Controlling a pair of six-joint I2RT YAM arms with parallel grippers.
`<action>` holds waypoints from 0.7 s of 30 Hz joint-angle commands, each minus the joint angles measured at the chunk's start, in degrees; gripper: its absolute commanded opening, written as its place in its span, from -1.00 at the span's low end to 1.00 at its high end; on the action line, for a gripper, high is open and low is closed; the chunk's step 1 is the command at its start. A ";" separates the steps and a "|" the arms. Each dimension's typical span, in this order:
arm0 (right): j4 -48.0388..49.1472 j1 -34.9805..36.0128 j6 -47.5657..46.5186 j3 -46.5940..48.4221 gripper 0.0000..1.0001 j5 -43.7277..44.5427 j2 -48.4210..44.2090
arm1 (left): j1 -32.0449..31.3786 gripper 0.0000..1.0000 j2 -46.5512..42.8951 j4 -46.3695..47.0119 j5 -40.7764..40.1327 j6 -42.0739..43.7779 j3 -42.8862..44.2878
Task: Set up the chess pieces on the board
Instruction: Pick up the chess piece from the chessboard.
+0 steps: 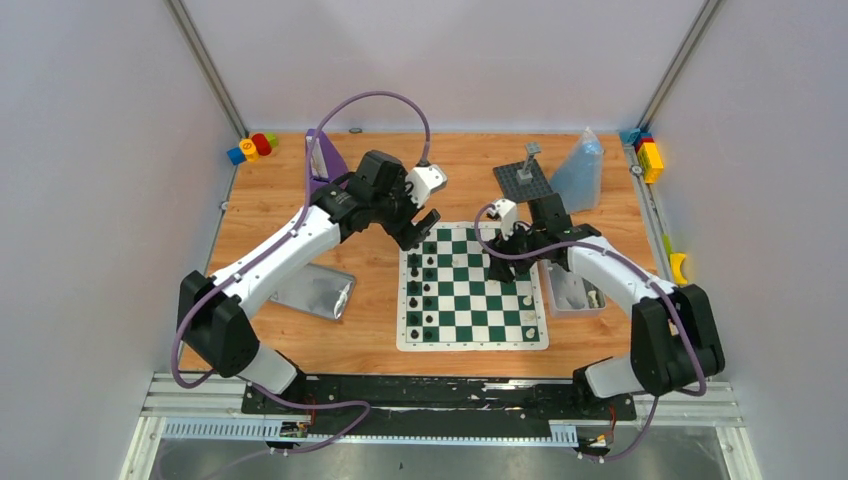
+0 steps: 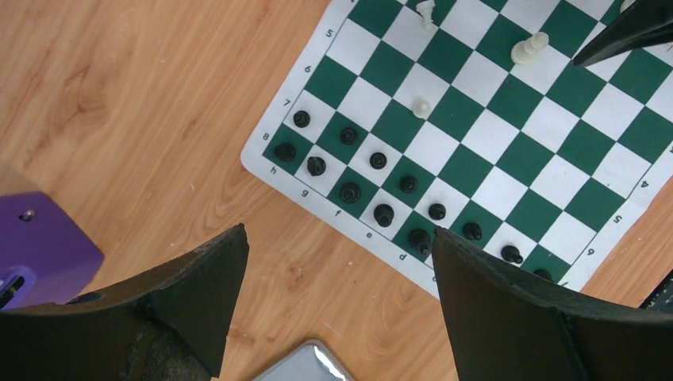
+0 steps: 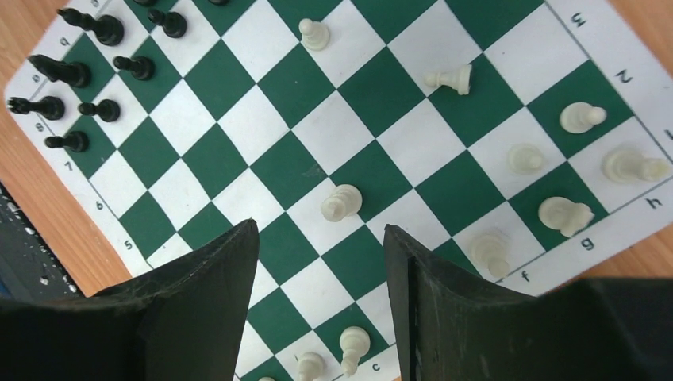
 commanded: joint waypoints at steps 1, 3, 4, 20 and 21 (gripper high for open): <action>0.61 3.12 -1.62 3.00 0.19 4.87 3.78 | 1.61 0.86 -3.54 2.30 1.82 0.16 -0.26; 0.63 3.88 -1.60 3.57 0.17 5.71 5.71 | 1.88 0.87 -3.79 2.42 1.83 0.07 -0.42; 0.58 4.10 -1.55 3.87 0.15 5.85 6.49 | 1.95 0.87 -3.86 2.52 1.88 0.05 -0.47; -0.24 5.80 -1.68 6.06 -0.13 8.37 11.52 | 2.45 0.90 -4.32 2.48 1.93 0.15 -0.76; -0.24 5.76 -1.69 5.83 -0.12 8.48 11.43 | 2.45 0.90 -4.27 2.54 1.93 0.13 -0.77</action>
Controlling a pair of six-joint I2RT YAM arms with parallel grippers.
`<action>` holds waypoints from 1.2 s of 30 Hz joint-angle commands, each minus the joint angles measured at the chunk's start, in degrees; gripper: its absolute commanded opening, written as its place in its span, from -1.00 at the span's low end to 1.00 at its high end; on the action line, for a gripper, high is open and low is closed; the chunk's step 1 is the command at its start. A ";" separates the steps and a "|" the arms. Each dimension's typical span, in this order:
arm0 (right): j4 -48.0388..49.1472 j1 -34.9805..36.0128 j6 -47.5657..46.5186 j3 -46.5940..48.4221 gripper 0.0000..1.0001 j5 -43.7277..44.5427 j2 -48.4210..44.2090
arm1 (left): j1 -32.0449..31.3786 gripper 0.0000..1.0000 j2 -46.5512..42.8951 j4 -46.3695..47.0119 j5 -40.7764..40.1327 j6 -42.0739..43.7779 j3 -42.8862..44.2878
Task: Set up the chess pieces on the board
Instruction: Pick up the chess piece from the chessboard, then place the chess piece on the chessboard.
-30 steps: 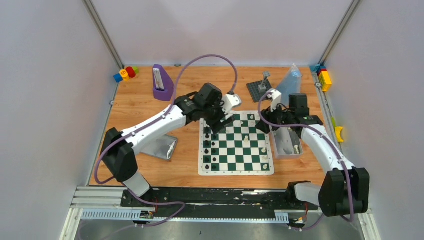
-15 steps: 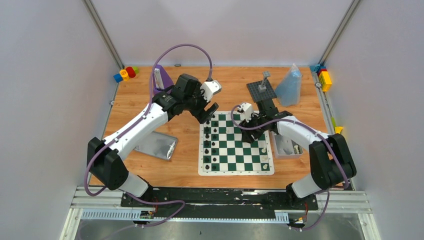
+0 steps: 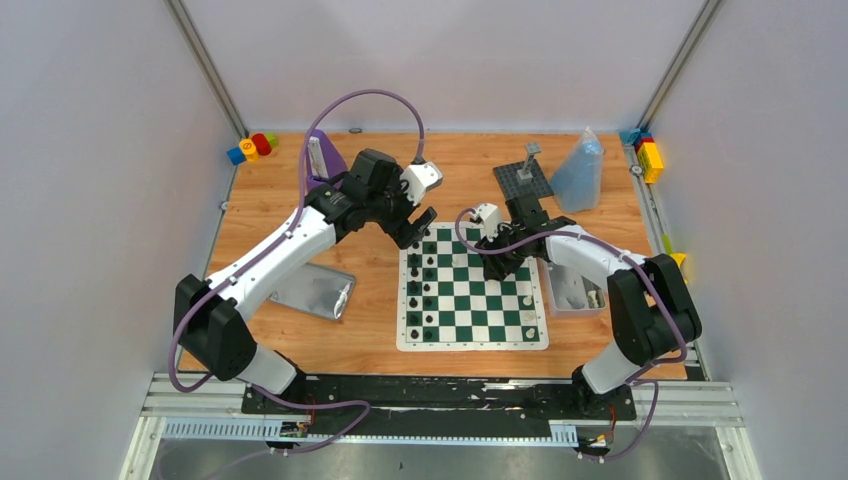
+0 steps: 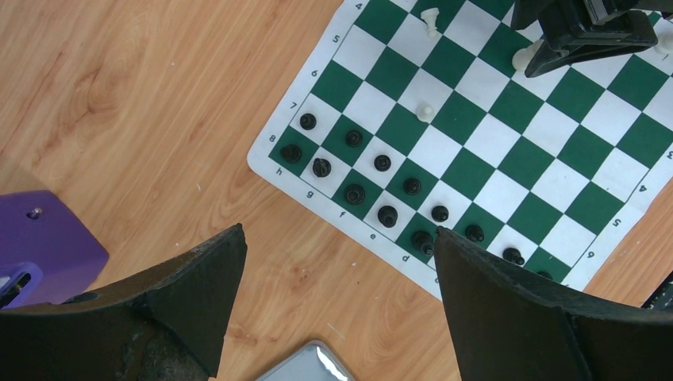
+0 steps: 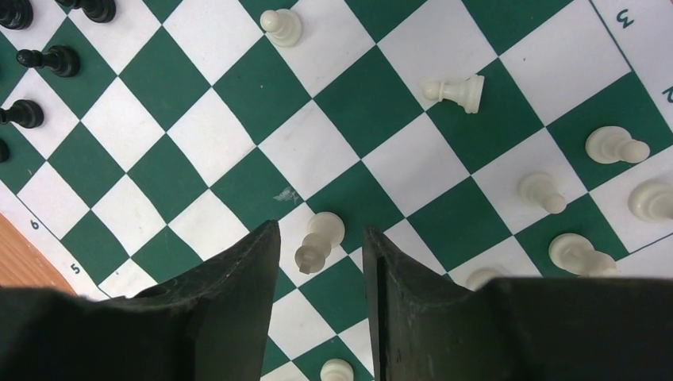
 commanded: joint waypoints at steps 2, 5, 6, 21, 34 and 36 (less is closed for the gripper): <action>-0.13 0.47 -0.66 1.08 -0.11 1.27 -0.25 | 0.33 0.90 -2.33 1.73 0.64 0.13 0.24; -0.14 0.53 -0.66 1.10 -0.17 1.42 -0.10 | 0.39 0.91 -2.25 1.81 0.64 0.06 0.21; -0.19 0.47 -0.66 1.13 -0.21 1.37 -0.04 | 0.36 0.91 -2.24 1.82 0.63 0.06 0.19; -3.90 -0.36 -1.53 1.03 -0.83 4.63 -4.86 | 0.48 0.93 -2.11 2.04 -0.48 0.55 0.39; -6.51 -4.90 -3.87 -4.44 -0.88 7.49 -11.11 | 0.49 0.94 -1.89 2.09 -0.45 0.55 0.51; -6.43 -5.54 -4.14 -5.04 -0.88 7.37 -11.24 | 0.48 0.94 -1.89 2.09 -0.44 0.47 0.36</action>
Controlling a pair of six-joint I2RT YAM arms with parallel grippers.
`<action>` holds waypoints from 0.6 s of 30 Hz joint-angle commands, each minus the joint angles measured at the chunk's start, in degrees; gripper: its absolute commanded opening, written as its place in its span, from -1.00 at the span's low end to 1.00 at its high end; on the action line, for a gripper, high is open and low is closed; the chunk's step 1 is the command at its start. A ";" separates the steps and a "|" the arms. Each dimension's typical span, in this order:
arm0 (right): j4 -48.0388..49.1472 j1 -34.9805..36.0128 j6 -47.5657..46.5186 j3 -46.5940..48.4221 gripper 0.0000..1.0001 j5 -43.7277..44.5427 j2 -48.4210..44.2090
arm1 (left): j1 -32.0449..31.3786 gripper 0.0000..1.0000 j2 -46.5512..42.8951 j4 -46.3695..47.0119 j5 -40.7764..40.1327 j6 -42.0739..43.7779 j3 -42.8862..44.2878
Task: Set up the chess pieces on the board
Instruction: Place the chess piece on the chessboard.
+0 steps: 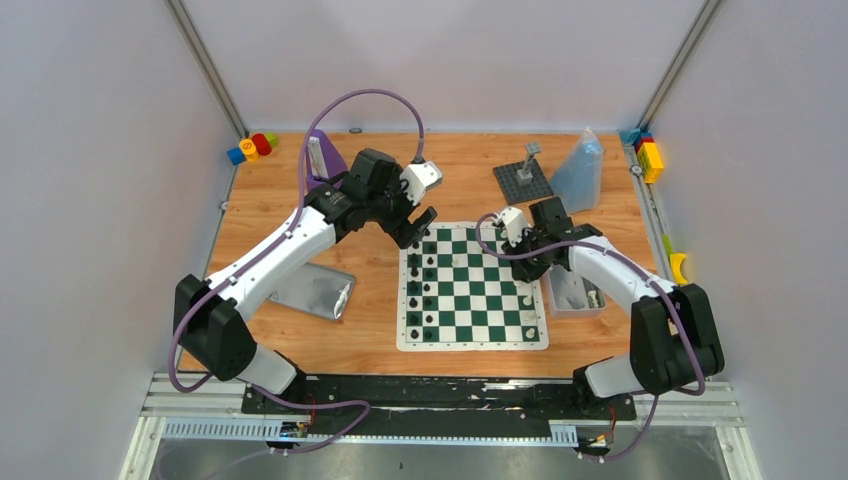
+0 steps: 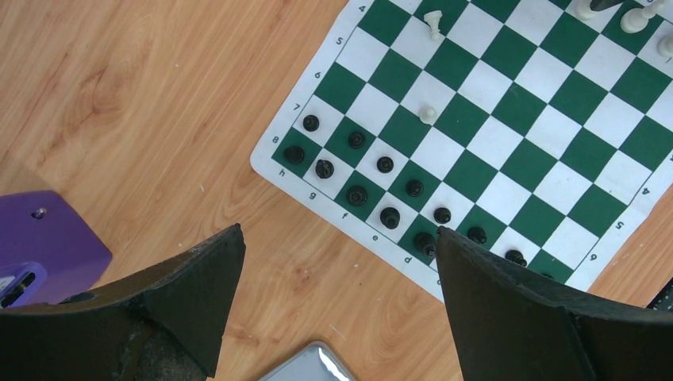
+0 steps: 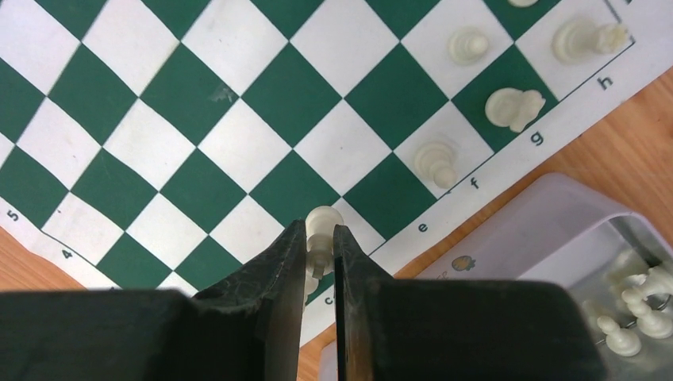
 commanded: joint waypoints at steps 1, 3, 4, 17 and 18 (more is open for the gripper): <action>-0.21 -1.31 -1.69 -1.44 -0.88 0.78 -1.74 | 0.34 0.94 -1.91 1.89 -0.15 0.42 0.37; -0.21 -1.93 -1.85 -1.82 -0.87 0.78 -1.51 | 0.33 0.95 -1.78 1.85 -0.11 0.42 0.33; -0.21 -2.27 -2.04 -1.99 -0.87 0.71 -1.38 | 0.35 0.94 -1.77 1.85 -0.08 0.49 0.38; -0.14 -4.02 -2.55 -2.89 -0.83 -0.40 -0.44 | 0.32 0.96 -1.43 1.85 0.18 0.52 0.46; -0.12 -3.99 -2.46 -2.92 -0.81 -0.63 -0.27 | 0.28 0.96 -1.37 1.85 0.20 0.52 0.43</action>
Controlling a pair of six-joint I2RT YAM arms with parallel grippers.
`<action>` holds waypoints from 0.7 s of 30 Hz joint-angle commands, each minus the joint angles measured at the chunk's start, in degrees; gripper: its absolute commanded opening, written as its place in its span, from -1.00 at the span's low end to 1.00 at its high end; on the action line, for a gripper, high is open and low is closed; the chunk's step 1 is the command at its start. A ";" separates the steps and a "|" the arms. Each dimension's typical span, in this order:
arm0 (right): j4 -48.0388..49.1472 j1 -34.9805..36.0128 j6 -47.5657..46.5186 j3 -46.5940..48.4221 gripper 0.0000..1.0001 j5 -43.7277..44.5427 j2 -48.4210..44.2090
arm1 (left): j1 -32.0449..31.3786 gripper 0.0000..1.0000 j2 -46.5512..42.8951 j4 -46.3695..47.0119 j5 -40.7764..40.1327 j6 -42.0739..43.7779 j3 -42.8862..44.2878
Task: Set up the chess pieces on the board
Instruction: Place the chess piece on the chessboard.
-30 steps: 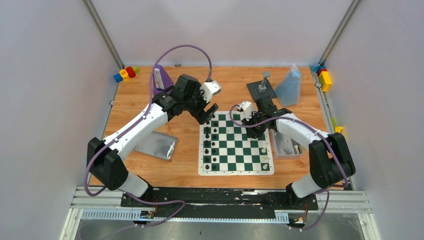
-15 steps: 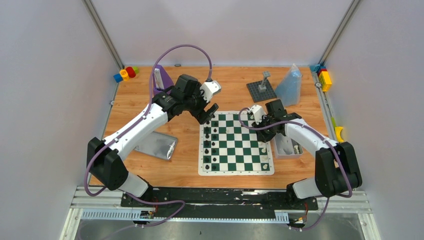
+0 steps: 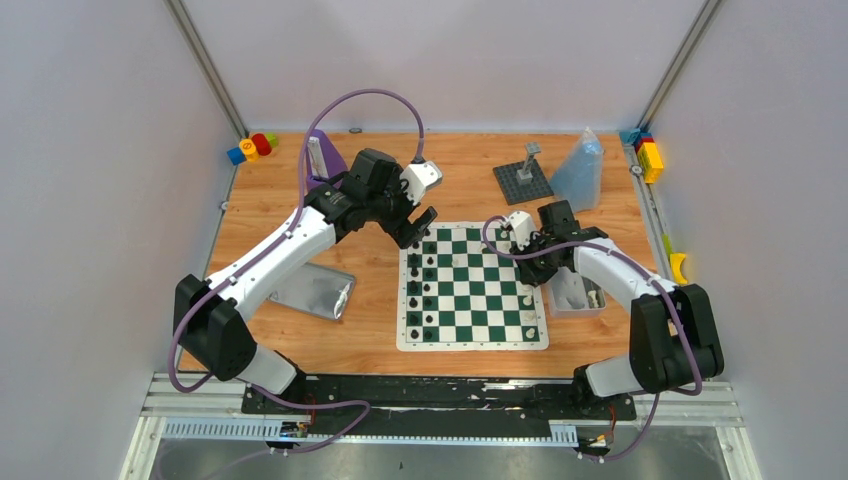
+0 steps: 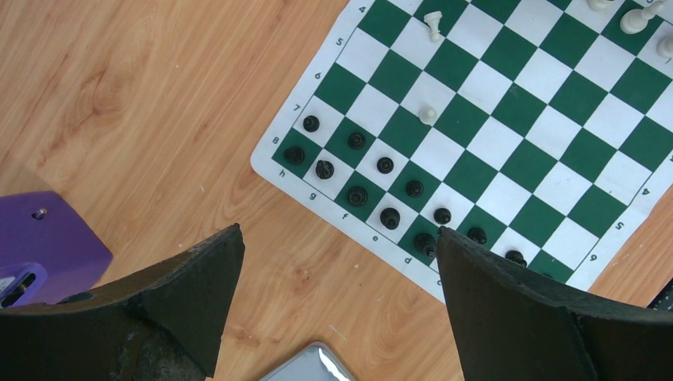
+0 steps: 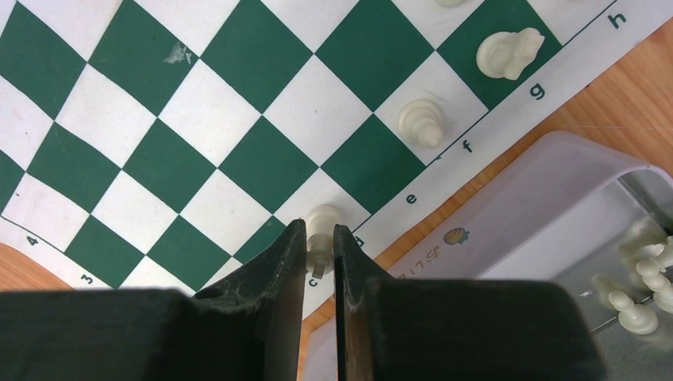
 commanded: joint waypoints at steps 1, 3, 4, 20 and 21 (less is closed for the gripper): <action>0.38 -0.14 -0.53 -0.15 -0.79 -1.01 -0.26 | 0.31 0.96 -1.34 1.67 0.16 0.55 0.47; 0.36 -0.15 -0.43 -0.20 -0.73 -1.21 -0.08 | 0.29 0.96 -1.31 1.63 0.16 0.58 0.48; 0.38 -0.20 -0.40 -0.24 -0.70 -1.30 -0.07 | 0.28 0.96 -1.34 1.61 0.16 0.54 0.40; -0.33 -0.19 3.04 8.22 0.08 -5.40 -2.10 | 0.55 0.98 -0.31 3.78 -0.77 -0.71 -1.92; -0.20 -0.05 3.76 9.22 0.08 -7.25 -1.49 | 0.84 0.98 -0.08 3.91 -0.78 -1.02 -1.90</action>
